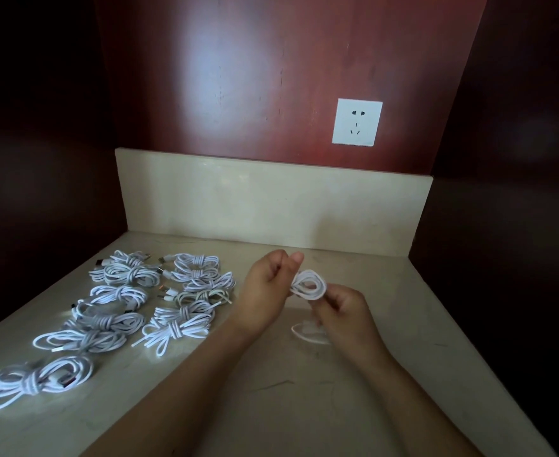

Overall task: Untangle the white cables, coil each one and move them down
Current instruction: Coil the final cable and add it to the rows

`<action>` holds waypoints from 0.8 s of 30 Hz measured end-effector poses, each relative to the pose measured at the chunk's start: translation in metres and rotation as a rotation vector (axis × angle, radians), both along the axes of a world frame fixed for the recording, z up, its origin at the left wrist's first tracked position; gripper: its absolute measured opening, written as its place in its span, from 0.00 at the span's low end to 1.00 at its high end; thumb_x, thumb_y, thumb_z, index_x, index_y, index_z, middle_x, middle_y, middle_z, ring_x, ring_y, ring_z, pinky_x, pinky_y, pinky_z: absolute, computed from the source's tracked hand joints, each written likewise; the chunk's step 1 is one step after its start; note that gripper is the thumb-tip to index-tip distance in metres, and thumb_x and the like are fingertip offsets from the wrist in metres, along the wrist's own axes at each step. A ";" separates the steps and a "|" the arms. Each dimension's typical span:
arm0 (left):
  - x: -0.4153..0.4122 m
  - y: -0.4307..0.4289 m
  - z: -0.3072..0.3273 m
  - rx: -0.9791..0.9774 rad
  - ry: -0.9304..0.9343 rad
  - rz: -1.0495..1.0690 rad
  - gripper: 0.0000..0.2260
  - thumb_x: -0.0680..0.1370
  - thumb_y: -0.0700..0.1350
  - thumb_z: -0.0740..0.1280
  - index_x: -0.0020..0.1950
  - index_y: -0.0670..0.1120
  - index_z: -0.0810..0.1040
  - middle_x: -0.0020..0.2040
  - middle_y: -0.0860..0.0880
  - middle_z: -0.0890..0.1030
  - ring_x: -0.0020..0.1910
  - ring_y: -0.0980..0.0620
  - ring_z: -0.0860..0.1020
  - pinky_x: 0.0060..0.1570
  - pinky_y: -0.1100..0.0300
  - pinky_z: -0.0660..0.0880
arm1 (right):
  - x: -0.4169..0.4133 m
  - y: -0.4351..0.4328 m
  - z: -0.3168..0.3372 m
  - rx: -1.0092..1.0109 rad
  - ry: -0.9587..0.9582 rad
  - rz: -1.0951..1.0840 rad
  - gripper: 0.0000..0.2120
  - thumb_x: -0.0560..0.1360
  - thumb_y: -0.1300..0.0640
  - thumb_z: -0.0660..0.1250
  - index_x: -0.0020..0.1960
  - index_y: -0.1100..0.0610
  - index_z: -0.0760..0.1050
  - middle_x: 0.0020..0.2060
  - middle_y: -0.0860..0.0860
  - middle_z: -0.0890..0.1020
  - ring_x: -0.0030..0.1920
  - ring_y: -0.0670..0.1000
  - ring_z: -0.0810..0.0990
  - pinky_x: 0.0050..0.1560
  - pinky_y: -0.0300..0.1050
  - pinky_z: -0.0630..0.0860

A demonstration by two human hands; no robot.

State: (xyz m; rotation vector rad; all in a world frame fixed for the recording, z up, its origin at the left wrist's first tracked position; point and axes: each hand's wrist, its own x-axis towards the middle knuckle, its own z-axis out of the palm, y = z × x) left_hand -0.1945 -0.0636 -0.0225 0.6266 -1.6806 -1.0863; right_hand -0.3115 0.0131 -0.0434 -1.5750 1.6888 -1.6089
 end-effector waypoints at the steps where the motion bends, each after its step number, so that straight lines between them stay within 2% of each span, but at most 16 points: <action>1: 0.002 -0.003 -0.002 -0.007 0.011 0.039 0.18 0.81 0.46 0.64 0.32 0.47 0.64 0.23 0.56 0.66 0.25 0.59 0.65 0.30 0.62 0.64 | 0.003 0.000 -0.003 0.040 0.114 0.004 0.15 0.77 0.49 0.66 0.37 0.56 0.80 0.26 0.45 0.77 0.29 0.42 0.74 0.35 0.44 0.72; 3: 0.006 -0.009 -0.007 -0.031 0.006 0.131 0.18 0.81 0.49 0.64 0.33 0.47 0.65 0.25 0.55 0.67 0.27 0.56 0.66 0.32 0.58 0.66 | 0.007 0.002 -0.007 0.105 0.365 -0.005 0.20 0.76 0.39 0.58 0.44 0.53 0.81 0.31 0.47 0.79 0.33 0.46 0.77 0.38 0.48 0.73; 5: 0.009 -0.014 -0.009 -0.062 -0.028 0.218 0.18 0.80 0.51 0.65 0.34 0.47 0.66 0.26 0.55 0.68 0.28 0.55 0.67 0.35 0.55 0.67 | 0.011 0.005 -0.007 0.070 0.619 -0.031 0.19 0.77 0.40 0.54 0.44 0.51 0.77 0.33 0.47 0.79 0.35 0.48 0.77 0.37 0.48 0.72; 8: 0.013 -0.015 -0.008 -0.135 -0.158 0.306 0.17 0.80 0.55 0.64 0.35 0.48 0.68 0.28 0.53 0.73 0.30 0.53 0.72 0.36 0.53 0.70 | 0.013 0.009 -0.002 -0.046 0.708 0.003 0.15 0.78 0.43 0.56 0.38 0.50 0.68 0.29 0.47 0.74 0.32 0.48 0.72 0.34 0.47 0.68; 10: 0.014 -0.014 -0.008 -0.194 -0.273 0.331 0.17 0.79 0.57 0.64 0.36 0.49 0.68 0.29 0.51 0.76 0.32 0.52 0.74 0.36 0.54 0.70 | 0.013 0.011 0.000 -0.090 0.643 0.009 0.13 0.78 0.45 0.58 0.38 0.50 0.71 0.27 0.45 0.71 0.30 0.47 0.71 0.33 0.45 0.68; 12: 0.011 -0.010 -0.009 -0.265 -0.360 0.322 0.18 0.78 0.59 0.64 0.35 0.50 0.68 0.30 0.52 0.77 0.31 0.55 0.74 0.34 0.57 0.69 | 0.009 0.012 0.003 -0.131 0.552 -0.019 0.12 0.76 0.46 0.59 0.41 0.50 0.76 0.28 0.46 0.74 0.30 0.47 0.73 0.33 0.46 0.70; 15: 0.008 -0.007 -0.011 -0.306 -0.382 0.228 0.18 0.76 0.59 0.67 0.31 0.54 0.68 0.26 0.56 0.73 0.27 0.60 0.70 0.29 0.62 0.64 | 0.001 0.011 0.007 -0.150 0.350 -0.086 0.11 0.74 0.44 0.64 0.41 0.49 0.79 0.31 0.44 0.79 0.33 0.45 0.77 0.35 0.46 0.73; 16: 0.007 -0.007 -0.012 -0.305 -0.365 0.181 0.17 0.76 0.60 0.66 0.31 0.54 0.69 0.26 0.56 0.72 0.26 0.60 0.68 0.29 0.61 0.63 | -0.001 0.010 0.010 -0.154 0.232 -0.099 0.08 0.73 0.46 0.67 0.40 0.49 0.80 0.32 0.44 0.81 0.34 0.44 0.78 0.36 0.45 0.74; 18: 0.006 -0.007 -0.012 -0.296 -0.307 0.073 0.17 0.76 0.61 0.62 0.33 0.52 0.69 0.26 0.55 0.69 0.27 0.59 0.65 0.31 0.58 0.64 | -0.005 0.009 0.014 -0.165 0.010 -0.086 0.06 0.73 0.56 0.74 0.38 0.53 0.80 0.31 0.48 0.82 0.33 0.45 0.79 0.35 0.43 0.74; 20: 0.004 -0.003 -0.010 -0.250 -0.212 -0.056 0.19 0.77 0.61 0.59 0.33 0.50 0.68 0.27 0.55 0.67 0.29 0.57 0.65 0.32 0.57 0.65 | -0.009 0.009 0.017 -0.171 -0.126 -0.044 0.06 0.72 0.63 0.75 0.37 0.59 0.80 0.30 0.51 0.82 0.32 0.45 0.78 0.35 0.39 0.74; 22: 0.003 0.006 -0.004 -0.152 -0.103 -0.165 0.19 0.81 0.57 0.60 0.33 0.49 0.67 0.28 0.56 0.67 0.29 0.57 0.66 0.31 0.59 0.65 | -0.009 0.007 0.019 -0.146 -0.214 0.018 0.06 0.72 0.64 0.73 0.37 0.61 0.80 0.31 0.51 0.82 0.32 0.45 0.79 0.35 0.36 0.74; 24: 0.002 0.012 0.000 -0.056 -0.005 -0.212 0.18 0.83 0.49 0.59 0.34 0.45 0.67 0.26 0.56 0.67 0.26 0.61 0.65 0.29 0.67 0.64 | -0.008 0.004 0.015 -0.098 -0.276 0.069 0.06 0.74 0.63 0.71 0.39 0.60 0.82 0.33 0.53 0.84 0.34 0.45 0.80 0.37 0.37 0.76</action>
